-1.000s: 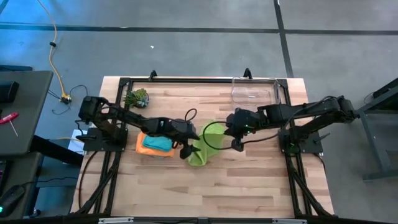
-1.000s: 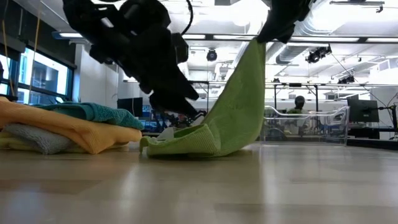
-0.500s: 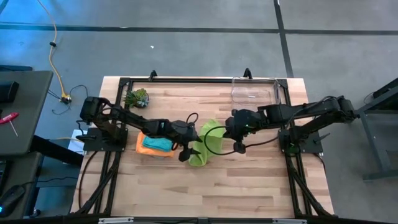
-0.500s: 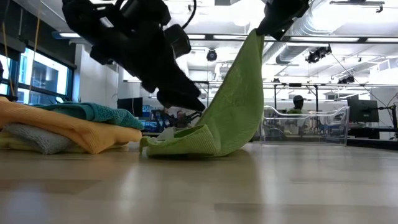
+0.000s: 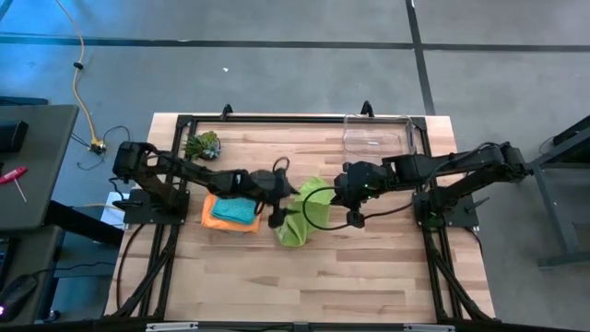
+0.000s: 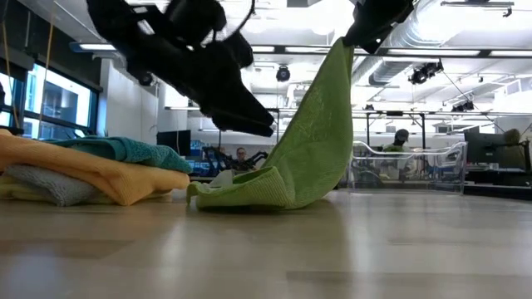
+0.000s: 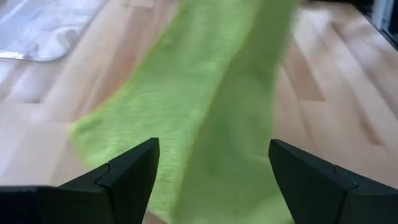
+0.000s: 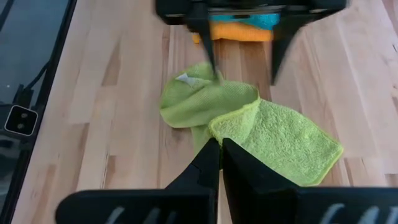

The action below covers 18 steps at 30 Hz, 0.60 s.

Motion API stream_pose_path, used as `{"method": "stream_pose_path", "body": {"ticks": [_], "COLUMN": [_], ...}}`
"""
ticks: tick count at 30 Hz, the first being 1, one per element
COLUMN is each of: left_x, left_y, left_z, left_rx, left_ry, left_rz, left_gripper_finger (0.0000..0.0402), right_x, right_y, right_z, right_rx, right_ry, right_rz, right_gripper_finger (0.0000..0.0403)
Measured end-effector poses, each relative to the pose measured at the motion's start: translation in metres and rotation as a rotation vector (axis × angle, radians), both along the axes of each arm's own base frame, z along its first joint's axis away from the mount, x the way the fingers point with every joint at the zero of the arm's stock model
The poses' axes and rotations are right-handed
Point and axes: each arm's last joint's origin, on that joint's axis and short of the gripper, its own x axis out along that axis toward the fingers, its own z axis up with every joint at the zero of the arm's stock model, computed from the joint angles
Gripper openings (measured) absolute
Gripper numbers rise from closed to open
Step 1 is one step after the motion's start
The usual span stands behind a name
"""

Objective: Fold microfiber towels

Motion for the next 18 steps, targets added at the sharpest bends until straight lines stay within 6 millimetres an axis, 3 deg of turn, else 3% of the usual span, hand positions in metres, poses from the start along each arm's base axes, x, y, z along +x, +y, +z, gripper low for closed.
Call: {"method": "stream_pose_path", "body": {"ticks": [7,10,18], "left_x": [0.003,0.009,0.020], "left_y": [0.021,0.022,0.023], "left_z": [-0.016,-0.023,-0.046], "left_rx": [-0.041,-0.073,-0.150], "left_ry": [0.031,0.044,0.140], "left_rz": [-0.058,-0.135,-0.104], "left_gripper_finger": [0.0294,0.0294,0.0287], "right_x": [0.001,0.002,0.003], "right_y": [0.000,0.000,0.000], "right_z": [0.001,0.002,0.004], "right_rx": [0.007,0.008,0.015], "right_ry": [-0.013,-0.024,-0.051], "right_rz": [-0.005,-0.005,-0.010], "right_gripper_finger": [0.0000,0.0000,0.0000]}}
